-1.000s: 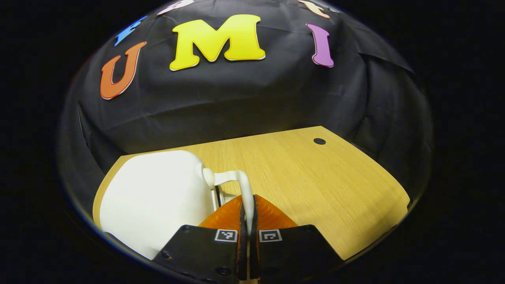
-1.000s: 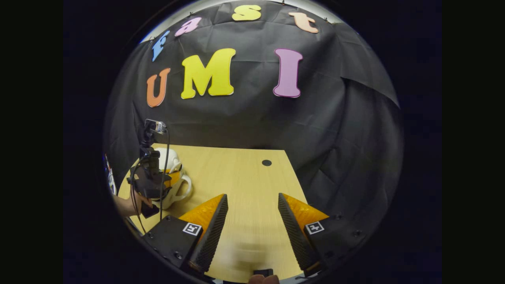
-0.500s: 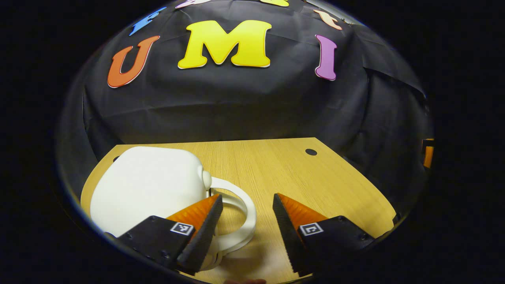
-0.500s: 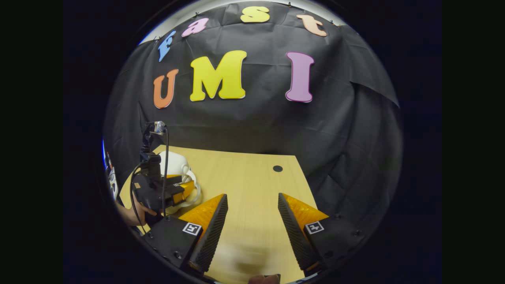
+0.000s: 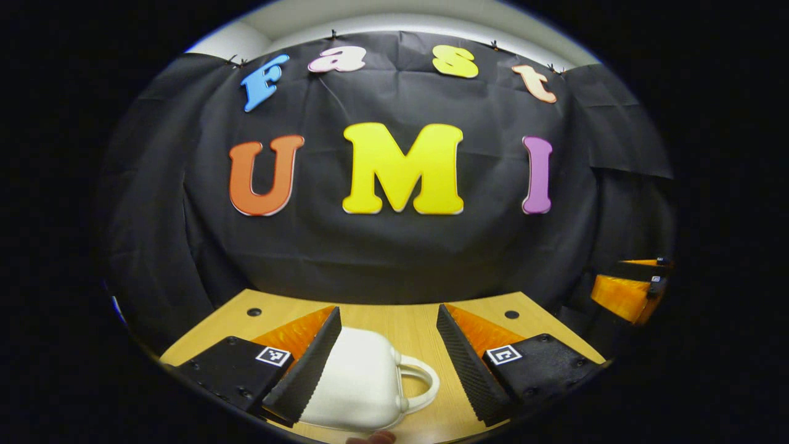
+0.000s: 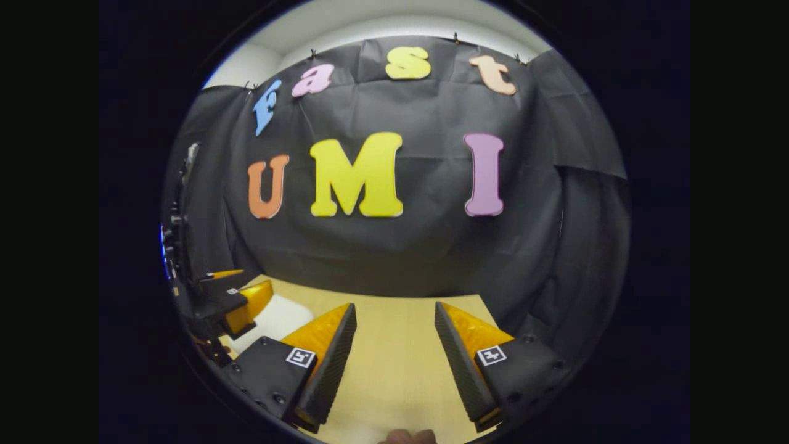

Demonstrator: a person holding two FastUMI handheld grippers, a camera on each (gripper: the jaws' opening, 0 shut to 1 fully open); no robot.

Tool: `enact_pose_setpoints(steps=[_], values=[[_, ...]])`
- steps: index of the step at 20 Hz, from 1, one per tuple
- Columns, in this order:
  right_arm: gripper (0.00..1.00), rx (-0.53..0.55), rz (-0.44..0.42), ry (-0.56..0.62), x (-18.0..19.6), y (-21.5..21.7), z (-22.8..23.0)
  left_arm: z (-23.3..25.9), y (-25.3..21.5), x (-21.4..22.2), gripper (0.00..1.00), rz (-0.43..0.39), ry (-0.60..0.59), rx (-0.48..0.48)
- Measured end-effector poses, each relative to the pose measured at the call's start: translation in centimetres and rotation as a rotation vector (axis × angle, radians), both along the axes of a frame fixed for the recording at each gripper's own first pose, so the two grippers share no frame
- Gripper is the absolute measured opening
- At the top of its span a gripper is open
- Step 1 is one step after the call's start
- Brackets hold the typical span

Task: First open the suitcase, pack the skin care products into it, and then close the suitcase.

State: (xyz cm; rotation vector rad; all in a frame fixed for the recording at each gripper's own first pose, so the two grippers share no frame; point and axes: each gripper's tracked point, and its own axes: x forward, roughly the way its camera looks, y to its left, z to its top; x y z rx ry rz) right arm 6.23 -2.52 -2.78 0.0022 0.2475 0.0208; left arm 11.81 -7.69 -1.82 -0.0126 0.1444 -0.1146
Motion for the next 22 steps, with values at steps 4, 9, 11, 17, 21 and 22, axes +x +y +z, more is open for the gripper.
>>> enact_pose_setpoints(steps=[4,9,11,17,21,22], values=[[0.77,0.015,-0.020,-0.111,0.7,2.8,3.9,5.7,2.8,-1.8,0.99,0.044,-0.083,-0.031],[0.77,0.010,-0.039,-0.137,0.3,4.9,4.7,7.7,4.4,-3.8,0.99,0.053,-0.135,0.009],[0.77,-0.006,-0.050,-0.154,-0.2,5.0,5.1,7.0,5.2,-4.2,0.99,0.066,-0.125,-0.003],[0.77,-0.023,-0.030,-0.184,-0.5,7.1,6.2,6.2,7.7,-4.7,0.99,0.099,-0.102,-0.026],[0.76,-0.021,-0.009,-0.191,-0.5,8.4,6.9,5.8,9.0,-4.7,0.99,0.113,-0.095,-0.020],[0.76,-0.025,-0.002,-0.193,-0.5,8.7,6.9,6.0,9.1,-4.7,0.99,0.117,-0.095,-0.023]])
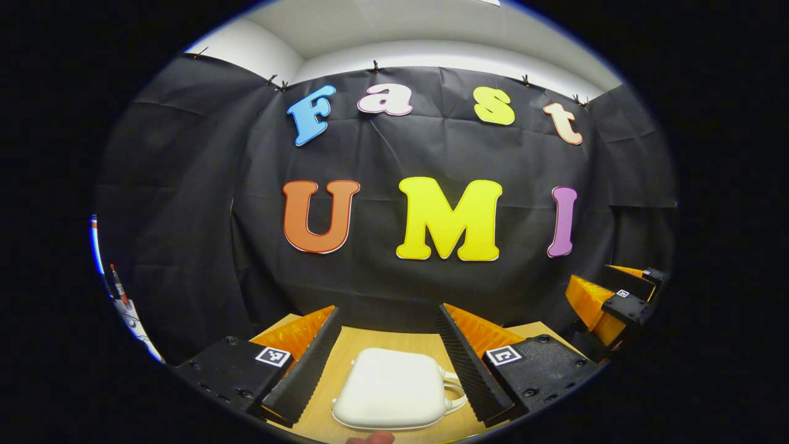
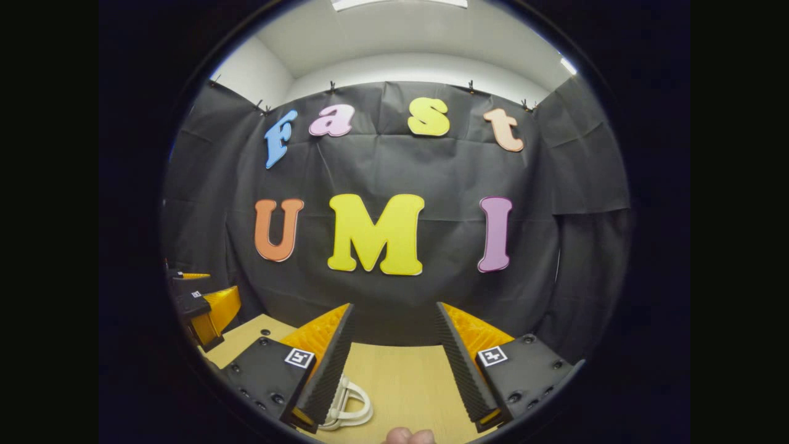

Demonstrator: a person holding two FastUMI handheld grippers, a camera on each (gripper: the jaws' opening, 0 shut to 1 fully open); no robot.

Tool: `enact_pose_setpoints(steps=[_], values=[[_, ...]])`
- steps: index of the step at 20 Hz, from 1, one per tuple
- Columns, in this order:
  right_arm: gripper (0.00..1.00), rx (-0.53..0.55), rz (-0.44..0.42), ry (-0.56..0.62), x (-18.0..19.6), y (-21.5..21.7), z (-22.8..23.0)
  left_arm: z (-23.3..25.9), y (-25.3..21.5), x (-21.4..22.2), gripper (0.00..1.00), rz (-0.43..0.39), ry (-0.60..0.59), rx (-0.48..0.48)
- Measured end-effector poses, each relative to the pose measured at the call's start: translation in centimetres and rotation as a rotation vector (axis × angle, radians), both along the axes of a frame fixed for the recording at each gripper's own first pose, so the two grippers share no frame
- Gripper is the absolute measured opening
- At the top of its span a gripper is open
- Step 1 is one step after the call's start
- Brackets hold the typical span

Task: First open the suitcase, pack the skin care products into it, and then close the suitcase.

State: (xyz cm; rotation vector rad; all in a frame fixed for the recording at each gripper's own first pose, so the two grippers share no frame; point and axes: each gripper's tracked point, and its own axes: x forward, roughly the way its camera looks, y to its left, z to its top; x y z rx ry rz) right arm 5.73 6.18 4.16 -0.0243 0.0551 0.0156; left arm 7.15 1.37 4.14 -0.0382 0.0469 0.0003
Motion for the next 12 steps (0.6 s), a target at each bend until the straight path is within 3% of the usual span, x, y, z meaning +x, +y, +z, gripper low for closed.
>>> enact_pose_setpoints(steps=[12], values=[[0.77,-0.006,0.009,0.001,-0.1,1.1,0.2,0.4,1.9,-0.1,0.99,0.011,-0.010,0.003]])
